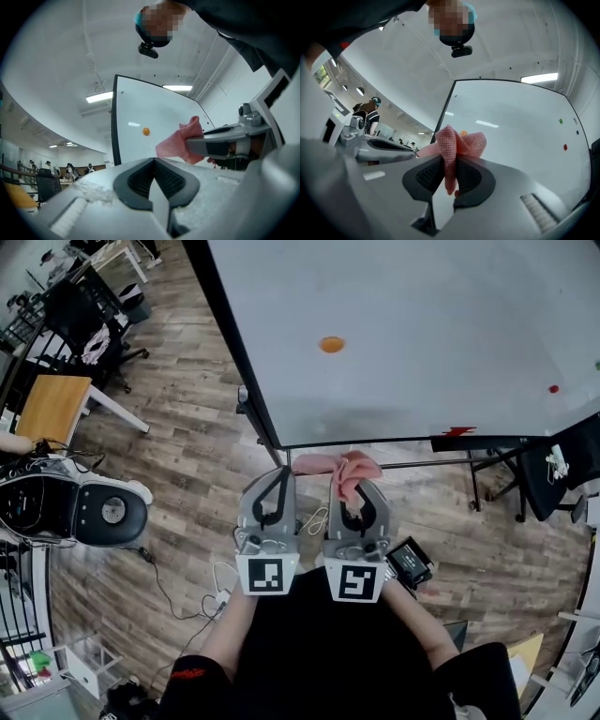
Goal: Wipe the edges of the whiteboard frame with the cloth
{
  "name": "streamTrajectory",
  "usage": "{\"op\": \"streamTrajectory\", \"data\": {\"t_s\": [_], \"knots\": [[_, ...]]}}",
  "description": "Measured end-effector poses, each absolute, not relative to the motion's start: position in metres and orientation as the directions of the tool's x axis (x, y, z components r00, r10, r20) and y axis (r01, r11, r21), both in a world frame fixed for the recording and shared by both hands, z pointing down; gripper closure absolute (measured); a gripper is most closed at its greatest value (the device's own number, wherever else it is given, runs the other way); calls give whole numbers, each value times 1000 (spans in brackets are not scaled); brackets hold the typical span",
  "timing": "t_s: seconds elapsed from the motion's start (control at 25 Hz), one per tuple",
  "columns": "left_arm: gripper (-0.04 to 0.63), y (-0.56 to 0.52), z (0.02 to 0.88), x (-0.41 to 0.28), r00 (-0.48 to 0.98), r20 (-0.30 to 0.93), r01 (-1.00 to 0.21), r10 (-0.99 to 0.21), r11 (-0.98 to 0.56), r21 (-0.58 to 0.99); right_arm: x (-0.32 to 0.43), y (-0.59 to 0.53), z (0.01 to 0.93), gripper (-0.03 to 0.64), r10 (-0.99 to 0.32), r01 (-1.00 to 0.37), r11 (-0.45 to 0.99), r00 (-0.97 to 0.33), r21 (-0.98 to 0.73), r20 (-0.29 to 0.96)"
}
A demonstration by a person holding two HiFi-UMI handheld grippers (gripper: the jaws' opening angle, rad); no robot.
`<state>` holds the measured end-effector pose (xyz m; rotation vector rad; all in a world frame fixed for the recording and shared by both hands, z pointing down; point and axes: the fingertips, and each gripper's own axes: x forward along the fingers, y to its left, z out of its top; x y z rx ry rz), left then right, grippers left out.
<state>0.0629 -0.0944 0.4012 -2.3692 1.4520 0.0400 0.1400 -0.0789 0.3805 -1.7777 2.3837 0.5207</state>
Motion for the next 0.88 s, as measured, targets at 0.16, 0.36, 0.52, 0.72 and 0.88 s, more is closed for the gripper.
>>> {"op": "streamTrajectory", "data": {"t_s": [0.16,0.36,0.52,0.72,0.88], "knots": [[597,-95,392,69,466,-225,-870,-856,-395,-296,150,-77,367,563,-896,-950,247,-298,190,-328],[597,-95,380,71,441,-246,-883,-863,-369,-290,158,-76,354,563,-886,-949,256,-305,182,-348],[597,-87,373,75,426,-255,-888,-868,-349,-298,165,-70,343,563,-872,-948,266,-315,177,-375],[597,-86,365,78,396,-278,-904,-875,-320,-282,170,-68,335,563,-859,-941,288,-337,180,-386],[597,-85,362,85,390,-284,-906,-876,-310,-288,175,-66,333,563,-849,-930,314,-364,190,-383]]}}
